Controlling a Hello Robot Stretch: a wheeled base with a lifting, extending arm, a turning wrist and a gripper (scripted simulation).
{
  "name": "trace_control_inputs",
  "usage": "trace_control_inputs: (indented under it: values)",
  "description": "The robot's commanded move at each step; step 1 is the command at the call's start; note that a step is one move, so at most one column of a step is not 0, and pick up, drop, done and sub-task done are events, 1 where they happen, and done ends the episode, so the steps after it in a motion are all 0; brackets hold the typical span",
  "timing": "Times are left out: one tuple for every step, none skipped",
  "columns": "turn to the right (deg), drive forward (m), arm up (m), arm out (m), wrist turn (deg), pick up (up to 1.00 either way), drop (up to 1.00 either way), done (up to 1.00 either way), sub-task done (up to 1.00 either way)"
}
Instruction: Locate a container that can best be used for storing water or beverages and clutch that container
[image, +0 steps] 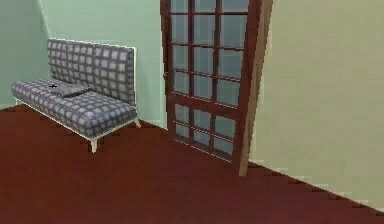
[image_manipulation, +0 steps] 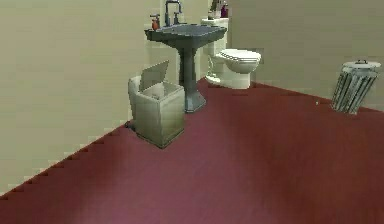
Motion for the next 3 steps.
trace_control_inputs:
  values:
    - [-15.0, 0.0, 0.0, 0.0, 0.0, 0.0, 0.0, 0.0, 0.0]
    - [0.0, 0.4, 0.0, 0.0, 0.0, 0.0, 0.0, 0.0, 0.0]
    - [-33.0, 0.0, 0.0, 0.0, 0.0, 0.0, 0.0, 0.0, 0.0]
